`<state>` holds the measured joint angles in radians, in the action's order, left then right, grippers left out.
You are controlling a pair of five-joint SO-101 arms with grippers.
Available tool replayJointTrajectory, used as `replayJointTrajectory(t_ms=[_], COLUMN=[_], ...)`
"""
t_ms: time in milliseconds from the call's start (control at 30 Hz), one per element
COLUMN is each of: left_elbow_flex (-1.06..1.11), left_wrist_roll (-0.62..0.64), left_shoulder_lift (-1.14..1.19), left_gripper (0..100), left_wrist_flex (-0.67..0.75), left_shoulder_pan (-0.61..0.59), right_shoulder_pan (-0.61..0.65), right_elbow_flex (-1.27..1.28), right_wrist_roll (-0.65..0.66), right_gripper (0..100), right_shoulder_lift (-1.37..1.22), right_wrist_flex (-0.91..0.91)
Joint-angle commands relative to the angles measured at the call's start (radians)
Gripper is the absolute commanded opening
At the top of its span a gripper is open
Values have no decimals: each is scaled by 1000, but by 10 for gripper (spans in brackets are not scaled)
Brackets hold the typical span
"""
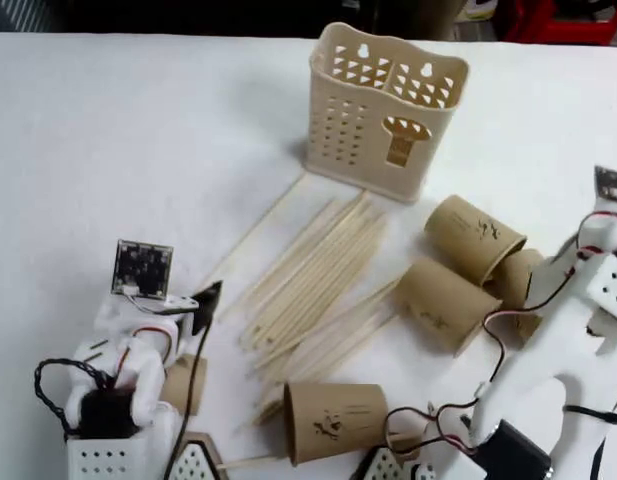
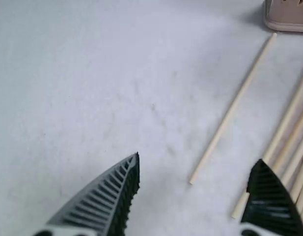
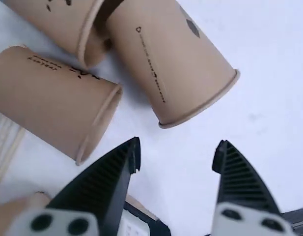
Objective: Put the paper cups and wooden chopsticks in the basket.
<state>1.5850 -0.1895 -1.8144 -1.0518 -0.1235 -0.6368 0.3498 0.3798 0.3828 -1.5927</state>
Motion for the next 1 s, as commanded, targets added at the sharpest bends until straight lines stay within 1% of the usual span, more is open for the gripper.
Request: replayJointTrajectory(t_ms=[0, 267, 433, 667, 733, 867, 900, 967], left_elbow_flex=[-8, -8, -8, -8, -8, -8, -8, -8], left_wrist_roll=[-12, -12, -12, -12, -12, -12, -12, -12], left_shoulder_lift=[-10, -10, -10, -10, -10, -10, -10, -10], left_gripper=[347, 347, 347, 347, 347, 347, 347, 347], left_wrist_flex=[25, 25, 25, 25, 25, 25, 25, 25], left_shoulder_pan=[-7, -7, -7, -7, -7, -7, -7, -7], right_shoulder_pan=[-30, 33, 38, 12, -12, -30, -33, -36], right_elbow_flex=[72, 290, 348, 361, 350, 319, 315, 313], right_wrist_roll=[-5, -14, -37, -32, -23, 109, 132, 158], right_gripper=[247, 245, 176, 152, 118, 29, 16, 22], right_shoulder_lift=[38, 31, 31, 41, 42, 42, 42, 42], right_wrist_flex=[90, 358, 490, 507, 509, 509, 509, 509])
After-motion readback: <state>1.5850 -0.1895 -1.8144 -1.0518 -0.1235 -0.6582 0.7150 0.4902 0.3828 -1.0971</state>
